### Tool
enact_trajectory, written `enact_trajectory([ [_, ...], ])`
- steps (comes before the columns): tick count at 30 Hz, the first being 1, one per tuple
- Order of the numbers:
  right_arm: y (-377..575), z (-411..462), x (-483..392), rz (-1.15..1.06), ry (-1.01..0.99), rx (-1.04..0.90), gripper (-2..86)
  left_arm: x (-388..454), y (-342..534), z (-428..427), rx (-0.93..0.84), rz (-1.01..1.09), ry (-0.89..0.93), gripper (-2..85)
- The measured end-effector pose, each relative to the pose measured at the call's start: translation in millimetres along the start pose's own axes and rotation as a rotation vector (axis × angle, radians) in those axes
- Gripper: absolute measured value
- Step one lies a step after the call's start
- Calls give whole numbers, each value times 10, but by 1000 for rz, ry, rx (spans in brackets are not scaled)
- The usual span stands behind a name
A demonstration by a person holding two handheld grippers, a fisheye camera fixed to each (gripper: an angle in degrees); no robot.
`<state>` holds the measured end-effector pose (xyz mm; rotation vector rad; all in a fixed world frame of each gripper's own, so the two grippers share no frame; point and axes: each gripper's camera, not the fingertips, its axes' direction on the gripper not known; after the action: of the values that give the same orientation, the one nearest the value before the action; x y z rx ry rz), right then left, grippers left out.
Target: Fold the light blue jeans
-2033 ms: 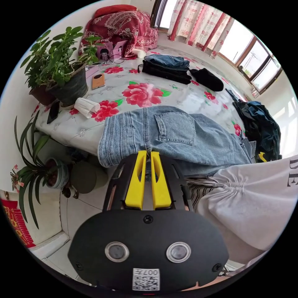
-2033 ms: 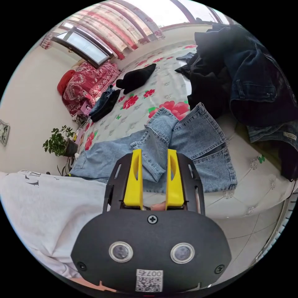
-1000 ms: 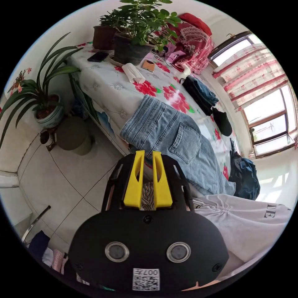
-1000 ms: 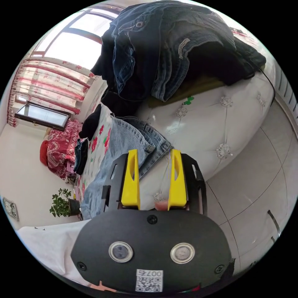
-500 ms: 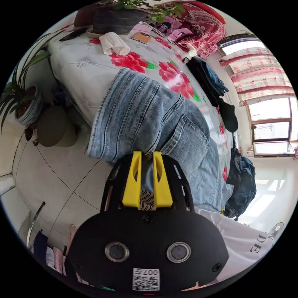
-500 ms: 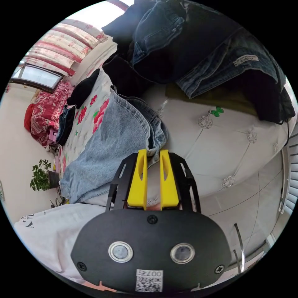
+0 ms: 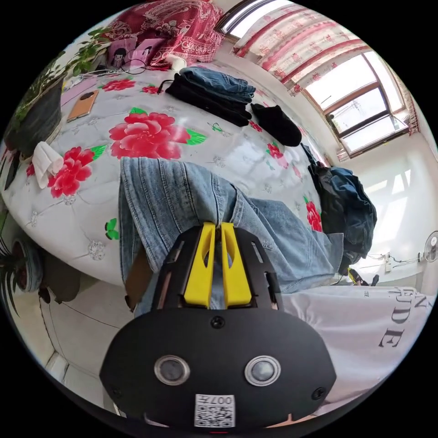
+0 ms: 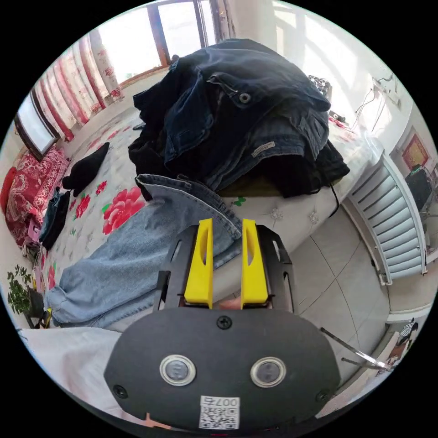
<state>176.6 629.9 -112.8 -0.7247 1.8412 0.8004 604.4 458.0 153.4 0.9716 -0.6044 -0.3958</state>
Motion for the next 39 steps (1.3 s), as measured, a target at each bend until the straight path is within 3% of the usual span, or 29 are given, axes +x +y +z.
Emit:
enact_trajectory([
  [4, 265, -37, -822, -271, -195, 61, 56, -37, 683, -359, -8, 18, -27, -8],
  [9, 682, 710, -2675, -813, -582, -121, 65, -412, 1178, 188, -192, -178, -134, -8],
  [11, 909, 978, -3312, -977, -644, -171, 71, -401, 1165, 407, -219, -199, -173, -8],
  [15, 1499, 1450, -4475, -1292, -727, -271, 80, -95, 1087, 622, -265, -27, -300, -4],
  [18, 1952, 1948, -4919, -1424, -713, -422, 66, -126, 1162, 577, -230, -60, -245, 6],
  [21, 2351, 2270, -4957, -1516, -707, -564, 32, -144, 1233, 404, -178, -75, -176, 27],
  [24, 2527, 2096, -4618, -1602, -696, -406, 7, -65, 1207, 154, -133, -27, -206, 27],
  [27, 2610, 1894, -4280, -1682, -770, -376, 2, 31, 1048, -73, -58, 43, -290, 27],
  [31, 2805, 2128, -4126, -1785, -777, -553, 5, -28, 622, 187, -16, 96, -284, 52],
  [36, 2418, 2728, -4342, -1634, -867, -876, 23, -123, 245, 1072, -184, 133, -302, 47],
  [39, 1895, 2903, -4405, -1482, -998, -873, 29, -40, 234, 1251, -173, 163, -396, 9],
])
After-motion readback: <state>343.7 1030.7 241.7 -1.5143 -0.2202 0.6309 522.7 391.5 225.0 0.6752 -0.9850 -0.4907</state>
